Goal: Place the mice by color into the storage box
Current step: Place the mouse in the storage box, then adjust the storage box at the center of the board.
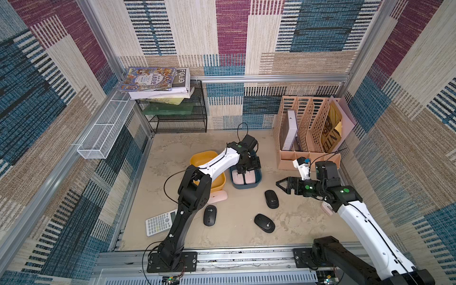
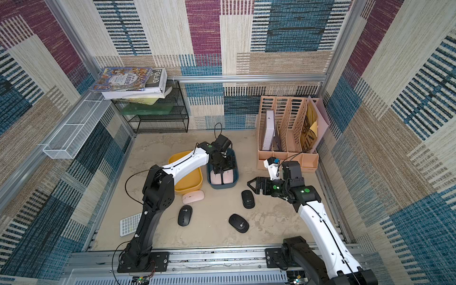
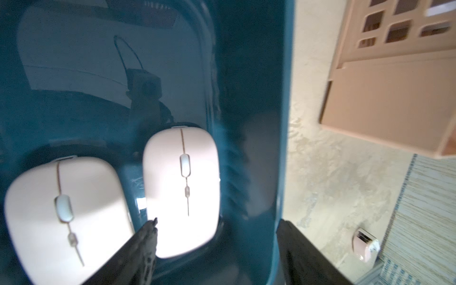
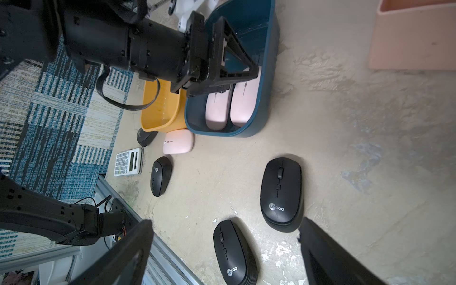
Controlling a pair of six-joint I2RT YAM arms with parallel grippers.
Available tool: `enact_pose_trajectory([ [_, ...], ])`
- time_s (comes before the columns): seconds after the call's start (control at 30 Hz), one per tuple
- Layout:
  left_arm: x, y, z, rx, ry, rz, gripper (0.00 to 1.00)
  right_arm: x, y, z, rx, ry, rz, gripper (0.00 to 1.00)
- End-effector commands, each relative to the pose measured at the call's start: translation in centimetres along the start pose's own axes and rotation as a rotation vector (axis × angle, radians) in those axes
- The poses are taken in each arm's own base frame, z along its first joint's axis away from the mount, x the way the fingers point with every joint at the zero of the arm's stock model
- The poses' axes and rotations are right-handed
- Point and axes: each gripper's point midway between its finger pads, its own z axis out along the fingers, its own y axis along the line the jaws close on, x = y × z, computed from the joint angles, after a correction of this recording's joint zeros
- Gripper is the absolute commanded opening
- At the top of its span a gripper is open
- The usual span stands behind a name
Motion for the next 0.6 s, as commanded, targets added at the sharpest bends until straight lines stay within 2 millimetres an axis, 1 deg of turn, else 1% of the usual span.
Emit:
enact_pose_trajectory([
  [0.0, -0.7, -0.7, -2.8, 0.004, -0.057, 0.021, 0.80, -0.3, 0.8, 0.2, -0.046, -0.005, -0.013, 0.96],
  [0.07, -1.2, -1.1, -5.5, 0.012, -0.114, 0.054, 0.80, 0.0, 1.3, 0.6, -0.070, 0.010, -0.027, 0.96],
  [0.17, -1.3, -1.4, -11.4, 0.014, -0.238, 0.146, 0.80, 0.5, 2.6, 1.5, -0.103, 0.033, -0.080, 0.96],
  [0.23, -0.6, -1.1, -16.0, 0.028, -0.330, 0.211, 0.81, 0.9, 4.2, 2.6, -0.118, 0.054, -0.135, 0.95],
  [0.3, 1.2, 0.2, -20.2, 0.035, -0.400, 0.277, 0.83, 1.8, 6.3, 4.3, -0.134, 0.089, -0.218, 0.96],
  [0.33, 2.1, 1.0, -21.9, 0.030, -0.429, 0.298, 0.85, 2.1, 7.3, 5.0, -0.142, 0.105, -0.257, 0.96],
  [0.37, 3.3, 2.4, -23.3, 0.012, -0.443, 0.319, 0.86, 2.8, 8.4, 6.0, -0.158, 0.131, -0.301, 0.96],
  [0.43, 5.9, 5.8, -25.5, -0.051, -0.449, 0.314, 0.89, 3.9, 10.3, 7.9, -0.186, 0.180, -0.378, 0.96],
  [0.5, 8.9, 9.7, -26.3, -0.118, -0.411, 0.270, 0.89, 5.0, 12.3, 9.9, -0.203, 0.229, -0.480, 0.96],
  [0.57, 11.3, 12.9, -26.4, -0.155, -0.372, 0.213, 0.89, 6.1, 13.7, 11.9, -0.207, 0.283, -0.578, 0.96],
])
